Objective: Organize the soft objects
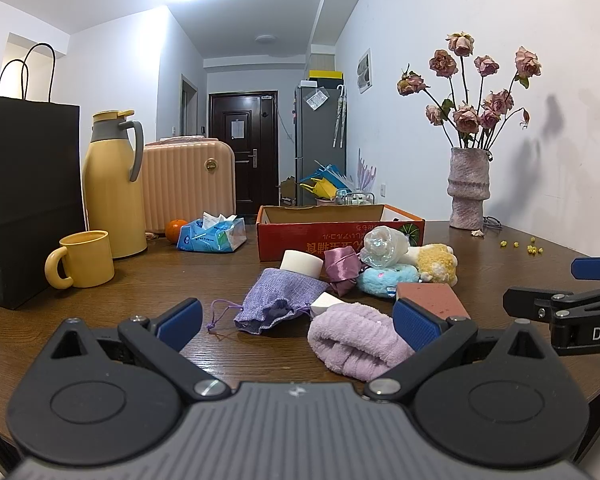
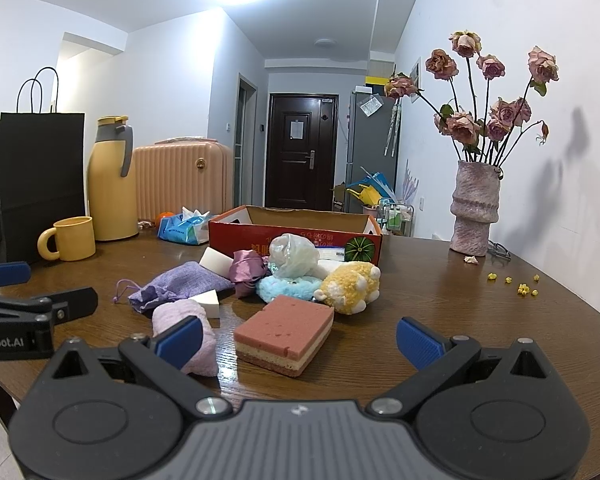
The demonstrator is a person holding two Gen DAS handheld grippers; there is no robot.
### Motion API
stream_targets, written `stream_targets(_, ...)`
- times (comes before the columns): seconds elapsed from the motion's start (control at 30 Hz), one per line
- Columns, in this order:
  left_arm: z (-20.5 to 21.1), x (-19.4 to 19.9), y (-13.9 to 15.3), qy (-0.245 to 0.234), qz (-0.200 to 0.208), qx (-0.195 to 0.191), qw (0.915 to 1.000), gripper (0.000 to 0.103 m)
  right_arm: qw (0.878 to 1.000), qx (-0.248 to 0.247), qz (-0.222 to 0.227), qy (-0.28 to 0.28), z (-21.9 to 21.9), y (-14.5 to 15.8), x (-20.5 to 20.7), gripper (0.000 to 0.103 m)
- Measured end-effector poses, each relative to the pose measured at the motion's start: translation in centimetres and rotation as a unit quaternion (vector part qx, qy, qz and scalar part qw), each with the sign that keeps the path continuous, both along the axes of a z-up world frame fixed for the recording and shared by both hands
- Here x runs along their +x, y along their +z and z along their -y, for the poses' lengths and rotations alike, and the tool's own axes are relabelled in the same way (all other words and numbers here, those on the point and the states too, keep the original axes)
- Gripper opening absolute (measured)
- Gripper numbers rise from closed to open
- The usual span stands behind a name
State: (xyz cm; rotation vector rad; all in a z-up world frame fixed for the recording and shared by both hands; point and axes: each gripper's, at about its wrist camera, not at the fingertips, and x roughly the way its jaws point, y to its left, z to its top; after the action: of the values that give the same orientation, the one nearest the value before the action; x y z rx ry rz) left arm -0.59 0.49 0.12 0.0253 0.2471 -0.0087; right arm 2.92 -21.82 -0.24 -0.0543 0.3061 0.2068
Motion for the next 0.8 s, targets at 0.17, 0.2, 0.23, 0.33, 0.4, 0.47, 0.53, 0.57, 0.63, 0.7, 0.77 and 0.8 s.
stream_targets(0.17,-0.02,-0.01,-0.01,0.0,0.0,0.0,1.0,0.103,1.0,0.0,0.0,0.0,0.09,0.06,0.05,0.103)
stream_targets(0.2,-0.01,0.0,-0.01,0.0,0.0,0.0,1.0,0.103,1.0,0.0,0.0,0.0,0.08,0.05,0.05,0.103)
stream_targets(0.23,-0.01,0.0,-0.01,0.0,0.0,0.0,1.0,0.103,1.0,0.0,0.0,0.0,0.03,0.02,0.02,0.103)
stream_targets(0.33,-0.02,0.0,-0.02,0.0,0.0,0.0,1.0,0.103,1.0,0.0,0.0,0.0,0.07,0.06,0.06,0.103)
stream_targets(0.4,-0.03,0.0,-0.02,0.0,0.0,0.0,1.0,0.103,1.0,0.0,0.0,0.0,0.05,0.05,0.07,0.103)
stream_targets(0.47,-0.05,0.01,-0.03,0.0,0.0,0.0,1.0,0.103,1.0,0.0,-0.001,0.0,0.0,0.01,0.07,0.103)
stream_targets(0.53,-0.03,0.01,-0.02,0.0,0.0,0.0,1.0,0.103,1.0,0.0,-0.001,0.0,0.02,0.05,0.08,0.103)
stream_targets(0.57,-0.03,0.0,-0.03,0.0,0.0,0.0,1.0,0.103,1.0,0.0,-0.002,0.0,-0.02,0.06,0.05,0.103)
stream_targets(0.63,-0.13,-0.13,0.05,0.001,-0.001,-0.001,1.0,0.103,1.0,-0.001,-0.003,0.001,-0.16,0.0,-0.02,0.103)
stream_targets(0.7,-0.24,-0.2,0.08,0.001,-0.001,-0.001,1.0,0.103,1.0,-0.002,-0.003,0.002,-0.28,-0.06,-0.05,0.103)
stream_targets(0.77,-0.36,-0.22,0.09,0.002,-0.001,-0.001,1.0,0.103,1.0,-0.002,-0.005,0.004,-0.3,-0.1,0.25,0.103)
stream_targets(0.8,-0.38,-0.21,0.08,0.002,-0.001,-0.001,1.0,0.103,1.0,-0.003,-0.005,0.004,-0.33,-0.12,0.32,0.103)
